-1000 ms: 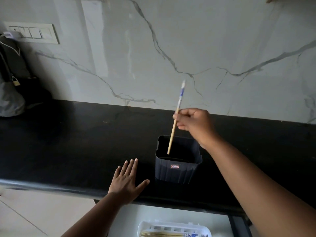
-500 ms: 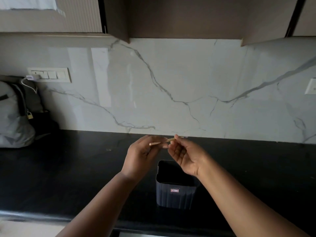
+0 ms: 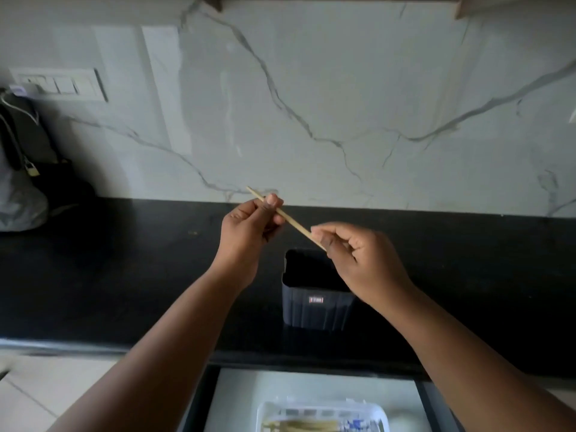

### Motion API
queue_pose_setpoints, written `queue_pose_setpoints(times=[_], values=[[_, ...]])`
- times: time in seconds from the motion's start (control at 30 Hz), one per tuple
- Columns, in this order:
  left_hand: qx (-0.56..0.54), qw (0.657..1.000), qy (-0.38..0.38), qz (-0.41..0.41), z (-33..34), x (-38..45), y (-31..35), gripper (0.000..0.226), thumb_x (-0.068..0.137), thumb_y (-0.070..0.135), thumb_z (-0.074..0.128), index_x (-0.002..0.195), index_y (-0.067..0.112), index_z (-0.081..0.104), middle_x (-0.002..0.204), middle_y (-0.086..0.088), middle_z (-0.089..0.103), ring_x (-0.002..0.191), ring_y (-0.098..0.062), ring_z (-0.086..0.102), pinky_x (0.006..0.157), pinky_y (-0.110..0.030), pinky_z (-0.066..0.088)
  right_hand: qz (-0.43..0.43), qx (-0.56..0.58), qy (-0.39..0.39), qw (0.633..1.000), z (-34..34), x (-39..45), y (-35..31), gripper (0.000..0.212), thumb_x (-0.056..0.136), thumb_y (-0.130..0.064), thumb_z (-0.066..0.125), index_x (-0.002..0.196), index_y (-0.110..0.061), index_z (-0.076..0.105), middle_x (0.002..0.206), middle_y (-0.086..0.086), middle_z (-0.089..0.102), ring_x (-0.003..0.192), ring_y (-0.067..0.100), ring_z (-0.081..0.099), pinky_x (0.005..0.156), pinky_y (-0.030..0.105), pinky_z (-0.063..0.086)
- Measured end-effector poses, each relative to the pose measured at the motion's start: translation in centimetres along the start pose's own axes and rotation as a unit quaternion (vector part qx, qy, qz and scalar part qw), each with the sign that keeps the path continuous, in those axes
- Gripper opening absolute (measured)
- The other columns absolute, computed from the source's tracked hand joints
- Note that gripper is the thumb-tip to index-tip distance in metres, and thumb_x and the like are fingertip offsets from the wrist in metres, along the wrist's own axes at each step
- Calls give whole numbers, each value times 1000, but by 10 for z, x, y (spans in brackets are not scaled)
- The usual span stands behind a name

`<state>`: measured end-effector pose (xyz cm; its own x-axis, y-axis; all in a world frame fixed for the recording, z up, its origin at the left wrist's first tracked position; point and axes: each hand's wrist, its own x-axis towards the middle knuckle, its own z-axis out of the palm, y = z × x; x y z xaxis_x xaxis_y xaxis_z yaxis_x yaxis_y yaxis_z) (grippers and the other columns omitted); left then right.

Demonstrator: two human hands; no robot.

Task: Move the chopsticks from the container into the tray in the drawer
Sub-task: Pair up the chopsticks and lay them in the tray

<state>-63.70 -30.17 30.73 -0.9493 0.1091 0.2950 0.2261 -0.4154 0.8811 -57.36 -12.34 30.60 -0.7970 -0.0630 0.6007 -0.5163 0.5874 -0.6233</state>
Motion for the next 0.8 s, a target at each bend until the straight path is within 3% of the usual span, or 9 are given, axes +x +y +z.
queue_pose_setpoints(times=[0.17, 0.27, 0.37, 0.4, 0.43, 0.5, 0.53, 0.63, 0.8], values=[[37, 998, -21, -50, -21, -8, -35, 39, 83, 53, 56, 74, 20, 74, 65, 5, 67, 72, -11, 67, 69, -25, 55, 109, 24, -43, 993, 18, -19, 22, 20, 84, -26, 73, 104, -24, 74, 80, -16, 73, 68, 4, 68, 65, 29, 58], [67, 992, 85, -71, -47, -17, -72, 73, 87, 71, 28, 71, 20, 76, 69, 0, 72, 73, -14, 71, 65, -25, 55, 143, 4, -83, 986, 33, -47, 37, 13, 83, -25, 74, 96, -27, 75, 75, -21, 72, 60, 0, 64, 57, 23, 52], [144, 968, 189, -76, -85, -29, -111, 72, 88, 72, 23, 74, 23, 75, 74, -2, 74, 80, -19, 71, 75, -34, 52, 182, 4, -148, 972, 53, -84, 48, 15, 82, -24, 74, 92, -34, 70, 74, -22, 70, 61, -2, 61, 62, 24, 51], [263, 948, 166, -74, -100, -34, -125, 68, 86, 74, 26, 81, 27, 75, 83, 0, 75, 90, -21, 70, 80, -34, 49, 195, 3, -181, 964, 60, -97, 52, 16, 83, -25, 73, 93, -35, 67, 75, -19, 70, 61, 0, 61, 63, 27, 51], [435, 891, 101, -79, -113, -40, -139, 63, 84, 75, 28, 94, 31, 73, 99, 1, 74, 105, -22, 66, 88, -34, 46, 208, -8, -219, 953, 66, -111, 57, 14, 84, -27, 71, 94, -35, 67, 77, -16, 71, 63, 3, 62, 64, 29, 51], [700, 708, -54, -77, -133, -54, -167, 67, 86, 73, 29, 132, 32, 55, 143, 2, 52, 139, -21, 38, 111, -39, 27, 223, -61, -296, 927, 77, -135, 70, 9, 86, -35, 66, 95, -33, 67, 81, -15, 71, 71, 2, 63, 67, 27, 51], [736, 667, -93, -74, -138, -58, -176, 73, 86, 73, 26, 144, 31, 41, 155, 4, 35, 146, -19, 22, 117, -41, 14, 226, -94, -330, 912, 82, -147, 78, 11, 87, -37, 63, 97, -33, 68, 84, -16, 71, 76, 2, 63, 68, 25, 50], [734, 668, -101, -75, -143, -54, -183, 83, 82, 79, 17, 151, 33, 23, 162, 8, 16, 149, -15, 4, 119, -42, 1, 252, -148, -405, 867, 96, -175, 102, 15, 90, -32, 56, 98, -30, 67, 92, -13, 69, 86, 8, 61, 68, 22, 40], [742, 660, -96, -71, -143, -53, -179, 83, 82, 80, 17, 151, 35, 23, 162, 9, 15, 149, -14, 3, 119, -42, 2, 284, -182, -479, 811, 117, -205, 125, 16, 87, -21, 52, 92, -19, 66, 97, -1, 70, 90, 17, 63, 68, 25, 44]])
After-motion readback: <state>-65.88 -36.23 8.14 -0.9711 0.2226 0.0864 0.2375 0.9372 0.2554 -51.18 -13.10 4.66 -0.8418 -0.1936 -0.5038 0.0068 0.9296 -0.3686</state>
